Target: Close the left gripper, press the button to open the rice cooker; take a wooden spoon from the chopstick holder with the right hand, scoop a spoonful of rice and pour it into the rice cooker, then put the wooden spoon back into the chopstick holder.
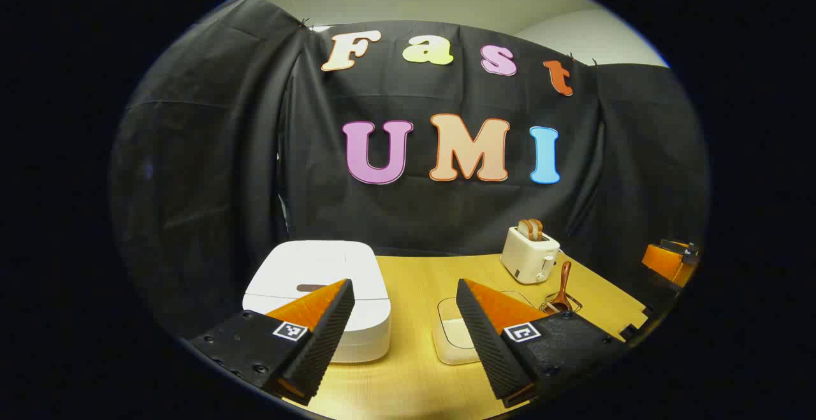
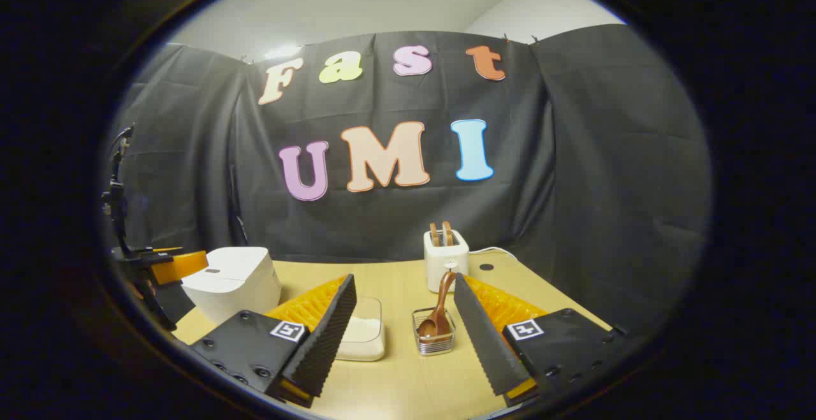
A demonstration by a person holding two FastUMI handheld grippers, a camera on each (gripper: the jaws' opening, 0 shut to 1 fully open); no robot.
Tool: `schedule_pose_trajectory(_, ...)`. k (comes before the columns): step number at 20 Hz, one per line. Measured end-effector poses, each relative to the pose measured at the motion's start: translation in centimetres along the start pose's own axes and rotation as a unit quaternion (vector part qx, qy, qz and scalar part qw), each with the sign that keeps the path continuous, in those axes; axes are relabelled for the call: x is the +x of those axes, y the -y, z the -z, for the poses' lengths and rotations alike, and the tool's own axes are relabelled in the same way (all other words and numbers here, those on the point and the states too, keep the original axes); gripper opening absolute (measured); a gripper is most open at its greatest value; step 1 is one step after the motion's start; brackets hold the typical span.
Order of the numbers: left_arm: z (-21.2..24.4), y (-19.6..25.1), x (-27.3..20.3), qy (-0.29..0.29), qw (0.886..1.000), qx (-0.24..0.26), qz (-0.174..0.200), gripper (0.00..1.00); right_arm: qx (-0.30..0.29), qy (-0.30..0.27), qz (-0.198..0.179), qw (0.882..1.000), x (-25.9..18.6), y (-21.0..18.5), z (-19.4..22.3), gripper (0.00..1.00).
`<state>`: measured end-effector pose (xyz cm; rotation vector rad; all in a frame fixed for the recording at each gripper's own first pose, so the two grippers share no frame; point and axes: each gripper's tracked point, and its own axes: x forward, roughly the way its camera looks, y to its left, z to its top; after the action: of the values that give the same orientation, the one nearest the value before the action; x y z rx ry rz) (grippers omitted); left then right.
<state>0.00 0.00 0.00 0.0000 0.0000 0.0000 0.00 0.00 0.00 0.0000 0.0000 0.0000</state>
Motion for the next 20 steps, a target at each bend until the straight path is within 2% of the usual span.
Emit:
schedule_pose_trajectory(11, 0.3, 0.1, 0.8, -0.002, 1.0, -0.01, 0.01, 0.95, -0.002, 0.003, 0.016, 1.0, 0.1, 1.0, -0.3, 0.98)
schedule_pose_trajectory(20, 0.3, -1.0, 1.1, 0.0, 1.0, -0.011, 0.012, 0.95, -0.008, -0.002, 0.012, 1.0, 1.4, 0.0, 0.0, 0.99)
